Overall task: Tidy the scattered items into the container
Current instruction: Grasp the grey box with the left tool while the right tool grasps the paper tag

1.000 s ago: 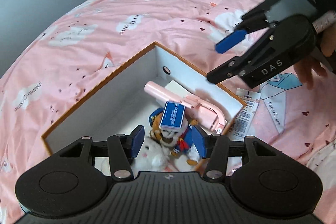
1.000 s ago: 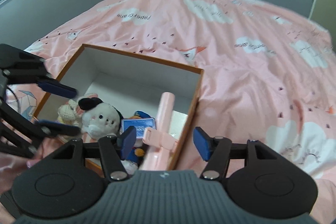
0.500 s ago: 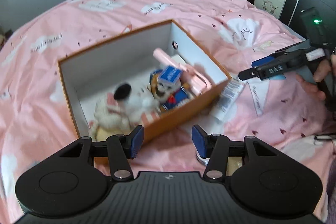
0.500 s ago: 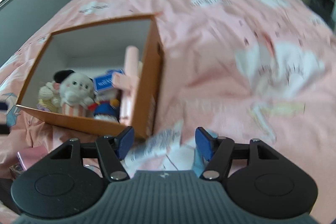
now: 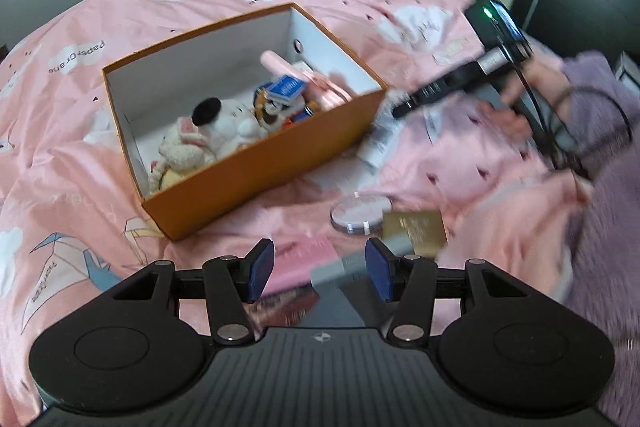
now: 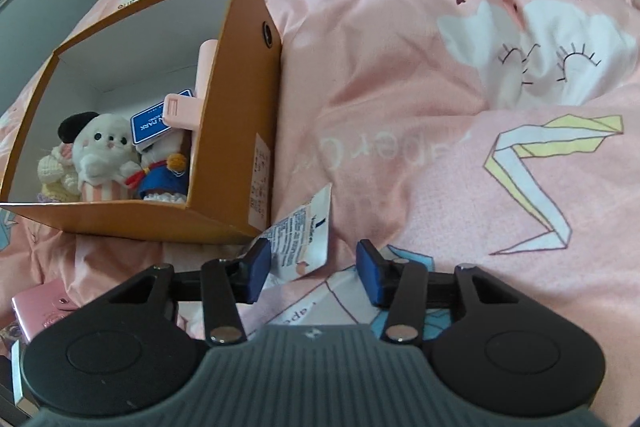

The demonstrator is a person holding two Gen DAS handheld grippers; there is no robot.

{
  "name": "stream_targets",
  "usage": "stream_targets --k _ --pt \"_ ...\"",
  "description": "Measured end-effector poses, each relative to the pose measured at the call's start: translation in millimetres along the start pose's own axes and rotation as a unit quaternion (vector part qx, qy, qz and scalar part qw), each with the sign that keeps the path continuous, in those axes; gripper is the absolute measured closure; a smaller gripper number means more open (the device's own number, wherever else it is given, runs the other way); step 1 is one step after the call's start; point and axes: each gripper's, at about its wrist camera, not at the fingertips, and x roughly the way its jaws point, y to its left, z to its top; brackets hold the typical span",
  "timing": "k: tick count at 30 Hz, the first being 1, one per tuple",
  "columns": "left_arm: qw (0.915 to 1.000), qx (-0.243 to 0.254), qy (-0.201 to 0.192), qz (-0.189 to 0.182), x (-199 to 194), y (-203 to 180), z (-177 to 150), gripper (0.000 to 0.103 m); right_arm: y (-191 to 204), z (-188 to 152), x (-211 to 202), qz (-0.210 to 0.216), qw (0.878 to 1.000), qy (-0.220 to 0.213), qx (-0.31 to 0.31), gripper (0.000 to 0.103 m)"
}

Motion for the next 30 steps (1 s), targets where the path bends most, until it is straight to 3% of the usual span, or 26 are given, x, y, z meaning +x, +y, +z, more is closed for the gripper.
stream_targets --k 7,9,19,30 --pt "0.9973 0.061 0.039 -0.014 -2 -16 -17 0.044 9 -3 -5 0.039 0.999 -0.01 -0.008 0.078" --pt "0.9967 0.064 0.043 -0.023 1 -13 -18 0.044 12 -2 -8 0.054 0.998 -0.012 -0.009 0.08" --pt "0.9887 0.075 0.076 -0.105 35 10 -6 0.039 21 -4 -11 0.081 0.997 -0.006 -0.015 0.081" --pt "0.9779 0.14 0.121 -0.098 29 -3 3 0.051 29 -7 -6 0.068 0.997 0.004 -0.035 0.077"
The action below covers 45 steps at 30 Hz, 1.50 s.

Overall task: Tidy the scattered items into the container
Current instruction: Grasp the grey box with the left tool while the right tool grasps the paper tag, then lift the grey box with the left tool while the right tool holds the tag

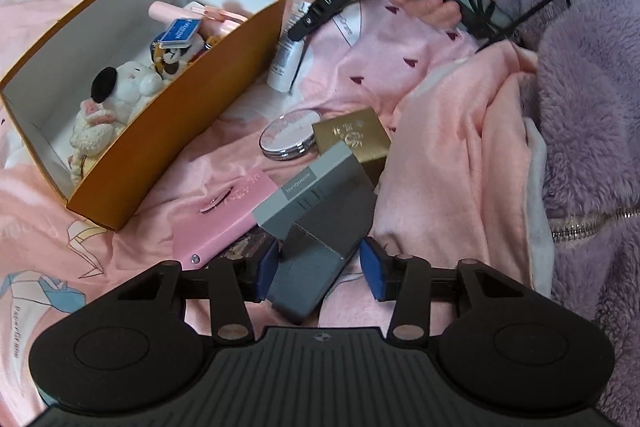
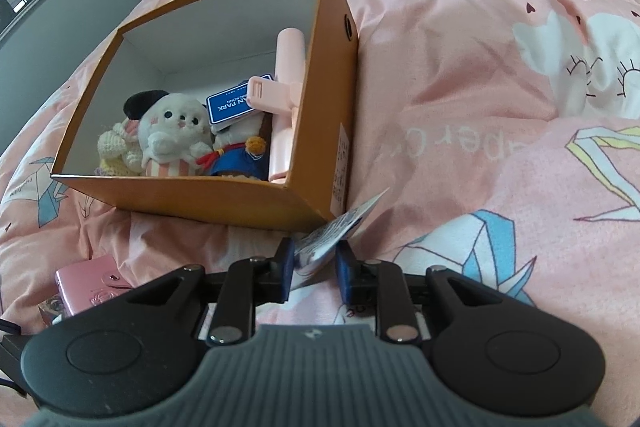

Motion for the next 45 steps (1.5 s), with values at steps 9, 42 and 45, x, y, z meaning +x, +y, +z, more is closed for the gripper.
stream_targets --k 9,42,45 --pt "0.9935 0.033 -0.022 0.107 11 -53 0 0.052 -2 -2 3 -0.001 1.0 0.0 0.0 0.077" --pt "0.9931 0.011 -0.08 0.086 4 -40 -18 0.058 33 -10 -16 -0.01 0.998 -0.002 -0.055 0.087" --pt "0.9934 0.009 -0.08 0.082 5 -37 -18 0.057 31 -9 -12 -0.012 0.999 -0.001 -0.05 0.087"
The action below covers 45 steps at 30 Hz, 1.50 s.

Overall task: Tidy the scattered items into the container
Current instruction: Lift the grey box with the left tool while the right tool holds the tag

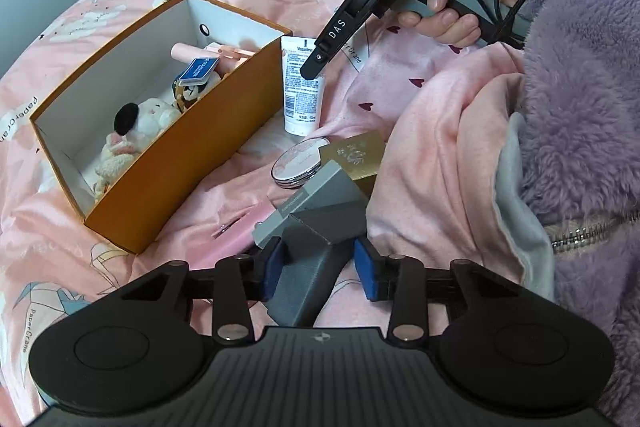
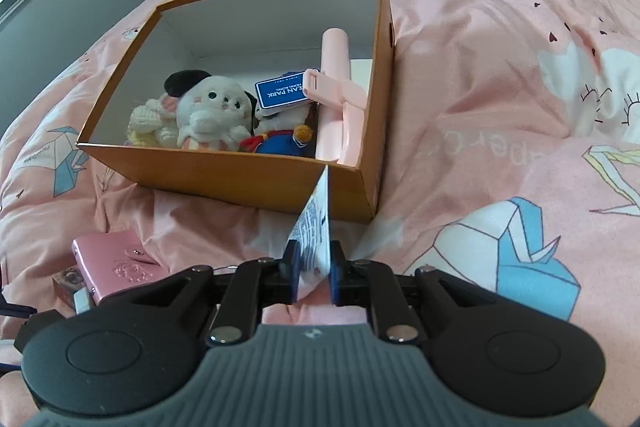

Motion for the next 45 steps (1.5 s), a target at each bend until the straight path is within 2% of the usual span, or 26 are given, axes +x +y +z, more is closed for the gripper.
stream_targets --k 3,8,13,17,22,25,29,34,39,45 --pt "0.9999 0.016 0.002 -0.005 7 2 2 0.05 0 0 0 -0.003 1.0 0.0 -0.003 0.086" --pt "0.9988 0.036 0.012 -0.033 17 12 8 0.044 -2 -2 0 -0.014 1.0 0.001 -0.006 0.082" --pt "0.9967 0.054 0.027 -0.054 24 20 14 0.032 -5 -4 4 -0.015 1.0 0.009 -0.005 0.08" --pt "0.9944 0.077 0.037 -0.063 24 25 18 0.031 -4 -4 5 -0.014 1.0 0.008 -0.012 0.08" --pt "0.9898 0.072 0.057 -0.11 37 38 22 0.027 -7 -4 6 -0.014 1.0 0.007 -0.004 0.079" --pt "0.9881 0.052 0.06 -0.131 44 43 22 0.028 -10 -5 6 -0.014 1.0 0.007 0.0 0.079" --pt "0.9899 0.059 0.055 -0.116 36 35 19 0.036 -11 -5 7 -0.015 1.0 0.01 0.004 0.079" --pt "0.99 0.078 0.062 -0.1 18 25 15 0.054 -9 -3 8 -0.015 1.0 0.011 0.002 0.077" --pt "0.9903 0.079 0.066 -0.094 14 20 13 0.056 -9 -3 8 -0.014 1.0 0.01 0.003 0.077" --pt "0.9922 0.026 0.057 -0.108 24 26 15 0.055 -13 -4 4 -0.006 1.0 0.001 0.019 0.077"
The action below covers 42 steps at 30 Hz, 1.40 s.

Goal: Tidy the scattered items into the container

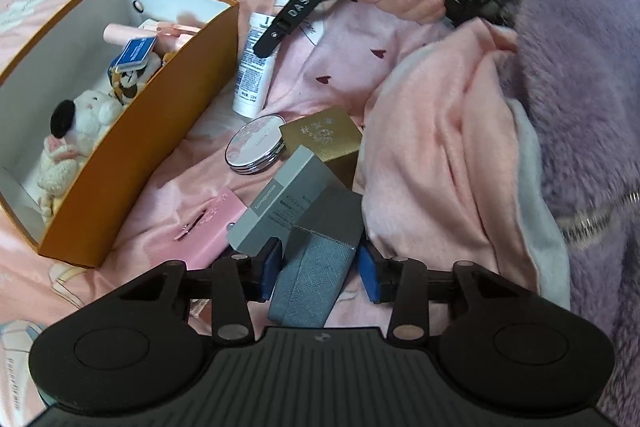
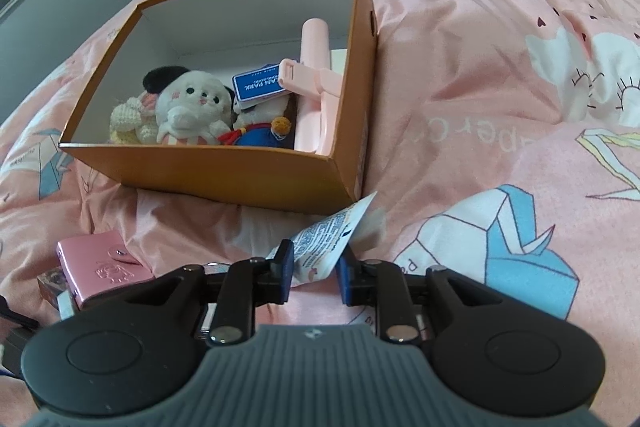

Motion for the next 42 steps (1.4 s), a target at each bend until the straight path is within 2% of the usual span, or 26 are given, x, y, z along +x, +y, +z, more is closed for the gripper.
stream_targets --k 6,9,11,16,22,31,35,42 --pt "0.9981 -0.057 -0.011 0.021 -5 -3 0 0.056 -6 1 -2 0.013 1.0 -0.008 0.025 0.086" --pt "0.9939 -0.104 -0.025 0.027 -17 -1 -3 0.057 -6 1 -7 0.029 0.999 -0.013 0.029 0.094" --pt "0.9892 -0.136 -0.045 0.03 -28 3 -8 0.057 -2 1 -11 0.038 0.999 -0.019 0.024 0.095" --pt "0.9742 -0.195 -0.107 0.04 -53 13 -15 0.058 11 5 -22 0.04 0.999 -0.037 -0.001 0.096" --pt "0.9571 -0.22 -0.17 0.081 -72 22 -7 0.059 15 12 -41 0.061 0.997 -0.053 -0.009 0.097" --pt "0.9298 -0.255 -0.236 0.122 -75 46 9 0.059 24 37 -76 0.097 0.99 -0.097 -0.017 0.097" --pt "0.917 -0.27 -0.264 0.129 -73 57 16 0.059 29 56 -88 0.103 0.986 -0.126 -0.022 0.097" --pt "0.8881 -0.309 -0.305 0.151 -68 78 24 0.059 38 86 -72 0.101 0.983 -0.152 0.008 0.097"
